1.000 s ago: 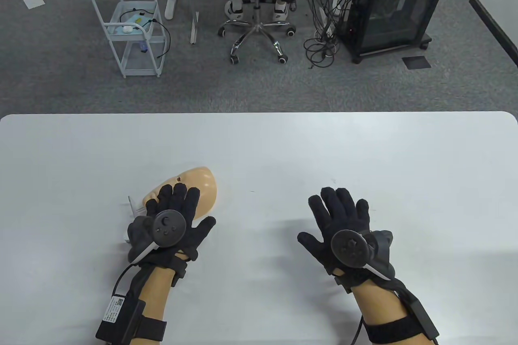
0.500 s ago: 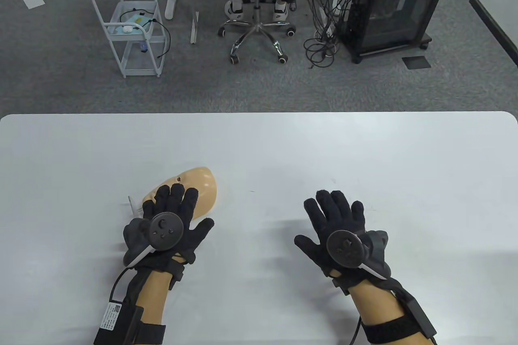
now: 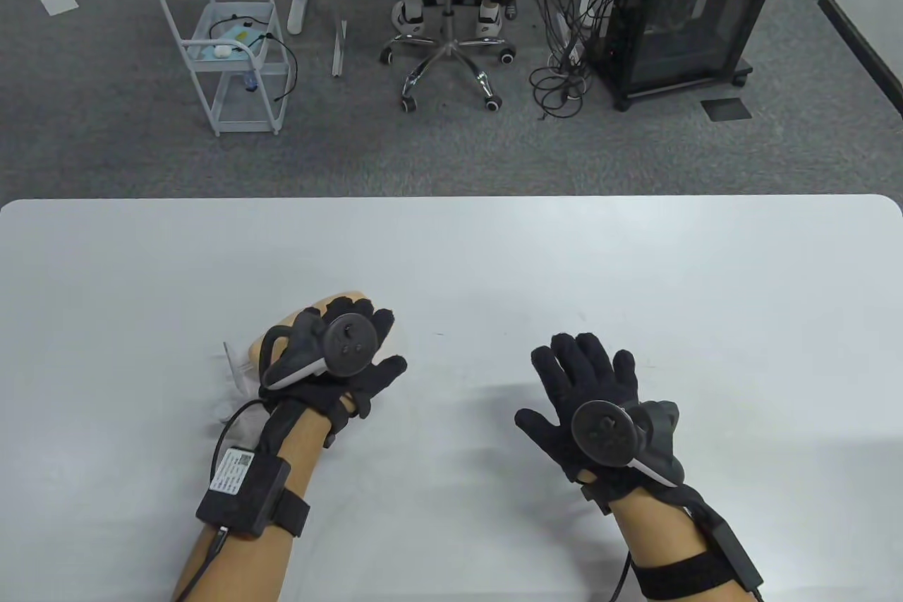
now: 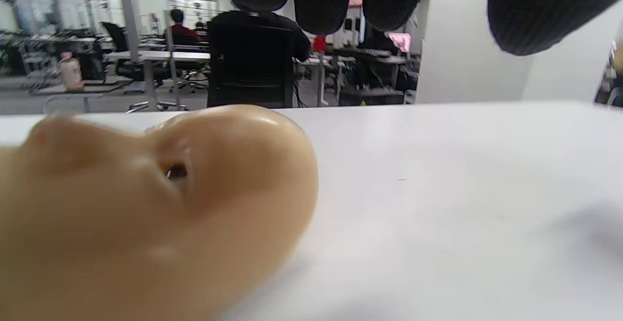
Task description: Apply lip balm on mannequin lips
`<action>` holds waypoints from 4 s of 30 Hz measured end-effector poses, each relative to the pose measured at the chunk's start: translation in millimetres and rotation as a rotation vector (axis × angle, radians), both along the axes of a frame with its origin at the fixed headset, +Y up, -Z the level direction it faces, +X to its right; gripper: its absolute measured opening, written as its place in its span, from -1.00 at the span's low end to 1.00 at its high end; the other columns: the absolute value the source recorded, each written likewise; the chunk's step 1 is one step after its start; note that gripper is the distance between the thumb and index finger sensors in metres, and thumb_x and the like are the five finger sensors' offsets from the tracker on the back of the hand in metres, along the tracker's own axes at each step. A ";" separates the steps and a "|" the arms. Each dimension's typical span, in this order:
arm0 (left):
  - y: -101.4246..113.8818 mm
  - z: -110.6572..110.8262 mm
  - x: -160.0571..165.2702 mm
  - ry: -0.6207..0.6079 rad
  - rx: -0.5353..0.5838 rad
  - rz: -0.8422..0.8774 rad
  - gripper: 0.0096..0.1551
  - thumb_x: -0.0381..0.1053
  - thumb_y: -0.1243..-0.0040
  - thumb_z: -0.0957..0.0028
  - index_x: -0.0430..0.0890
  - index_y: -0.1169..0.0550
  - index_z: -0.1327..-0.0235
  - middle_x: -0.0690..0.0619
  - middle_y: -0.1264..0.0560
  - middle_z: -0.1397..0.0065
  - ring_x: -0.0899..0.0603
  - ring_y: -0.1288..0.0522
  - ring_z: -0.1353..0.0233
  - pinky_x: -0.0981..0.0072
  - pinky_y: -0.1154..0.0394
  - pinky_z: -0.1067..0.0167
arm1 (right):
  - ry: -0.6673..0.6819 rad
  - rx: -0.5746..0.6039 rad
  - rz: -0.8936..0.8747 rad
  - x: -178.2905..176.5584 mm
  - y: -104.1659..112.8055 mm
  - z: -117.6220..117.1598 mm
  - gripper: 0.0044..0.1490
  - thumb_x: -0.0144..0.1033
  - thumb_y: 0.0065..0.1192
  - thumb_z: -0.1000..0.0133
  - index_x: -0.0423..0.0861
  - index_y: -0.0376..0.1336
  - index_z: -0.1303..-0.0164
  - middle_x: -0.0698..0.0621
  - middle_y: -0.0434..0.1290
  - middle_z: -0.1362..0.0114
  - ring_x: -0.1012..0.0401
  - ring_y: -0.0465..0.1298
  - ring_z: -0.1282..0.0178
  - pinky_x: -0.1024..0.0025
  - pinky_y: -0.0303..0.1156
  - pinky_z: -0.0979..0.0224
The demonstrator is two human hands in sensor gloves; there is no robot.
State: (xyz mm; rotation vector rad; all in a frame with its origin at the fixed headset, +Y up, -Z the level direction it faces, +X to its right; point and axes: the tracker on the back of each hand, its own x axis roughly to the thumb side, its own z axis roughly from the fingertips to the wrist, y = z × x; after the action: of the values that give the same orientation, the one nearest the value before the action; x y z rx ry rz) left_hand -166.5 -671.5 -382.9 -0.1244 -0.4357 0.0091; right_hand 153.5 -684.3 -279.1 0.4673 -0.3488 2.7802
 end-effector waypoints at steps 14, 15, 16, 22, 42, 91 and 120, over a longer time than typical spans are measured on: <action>-33.5 -93.0 24.1 0.018 -0.356 -0.514 -0.06 0.64 -0.24 -0.03 0.26 -0.30 -0.61 -0.06 0.02 -0.81 -0.43 0.14 -0.77 -0.56 0.13 -0.49 | -0.036 0.024 0.014 7.4 8.1 0.9 0.11 0.46 0.35 -0.06 0.08 0.03 -0.67 -0.12 0.11 -0.80 -0.22 0.11 -0.74 -0.43 0.00 -0.54; -33.7 -95.3 25.4 0.001 -0.356 -0.531 -0.06 0.64 -0.26 -0.01 0.26 -0.31 -0.61 -0.06 0.01 -0.81 -0.43 0.14 -0.77 -0.56 0.13 -0.50 | -0.036 0.024 0.016 7.2 7.6 0.6 0.11 0.46 0.35 -0.07 0.08 0.03 -0.67 -0.11 0.10 -0.80 -0.21 0.11 -0.75 -0.43 0.00 -0.54; -34.4 -97.1 27.1 -0.026 -0.349 -0.548 -0.06 0.63 -0.29 0.01 0.25 -0.35 -0.58 -0.06 -0.01 -0.81 -0.42 0.13 -0.77 -0.56 0.12 -0.50 | -0.035 0.022 0.019 6.9 7.0 0.4 0.11 0.45 0.35 -0.07 0.08 0.03 -0.67 -0.12 0.10 -0.80 -0.22 0.11 -0.74 -0.43 0.00 -0.54; -52.9 -99.9 31.1 -0.099 -0.410 -0.648 -0.09 0.57 -0.40 0.06 0.19 -0.40 -0.49 -0.04 -0.05 -0.79 -0.41 0.08 -0.77 -0.52 0.07 -0.51 | -0.028 0.010 0.030 4.8 5.2 0.4 0.11 0.45 0.35 -0.07 0.07 0.03 -0.67 -0.12 0.10 -0.80 -0.21 0.11 -0.75 -0.43 0.00 -0.54; -64.1 -110.4 34.7 -0.206 -0.376 -0.703 -0.34 0.54 -0.49 0.14 -0.01 -0.71 0.20 -0.03 -0.47 -0.45 -0.29 -0.27 -0.64 -0.38 0.06 -0.54 | -0.005 -0.059 0.037 2.9 0.7 -3.7 0.08 0.43 0.33 -0.08 0.06 0.05 -0.67 -0.13 0.16 -0.78 -0.21 0.18 -0.72 -0.41 0.04 -0.54; -50.4 -81.2 100.1 0.292 -0.629 0.134 -0.43 0.40 -0.28 -0.20 -0.06 -0.68 -0.07 -0.04 -0.69 0.17 -0.20 -0.68 0.24 -0.22 -0.48 -0.13 | 0.006 0.011 0.001 6.0 4.2 -1.3 0.07 0.43 0.34 -0.07 0.07 0.07 -0.66 -0.11 0.10 -0.80 -0.21 0.13 -0.74 -0.42 0.01 -0.54; -63.9 -81.0 96.6 0.302 -0.516 0.055 -0.40 0.39 -0.29 -0.20 -0.07 -0.64 -0.18 -0.10 -0.66 -0.05 -0.29 -0.66 0.00 -0.30 -0.39 -0.23 | 0.001 0.001 0.014 6.2 0.7 -3.1 0.06 0.43 0.34 -0.07 0.07 0.08 -0.65 -0.12 0.11 -0.80 -0.21 0.13 -0.74 -0.42 0.00 -0.54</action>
State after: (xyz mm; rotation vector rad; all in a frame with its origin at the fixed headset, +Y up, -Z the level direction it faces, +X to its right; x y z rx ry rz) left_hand -69.9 -735.4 -463.9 -0.6113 -0.1256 0.1926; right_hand 159.8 -683.6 -282.2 0.4731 -0.3479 2.7937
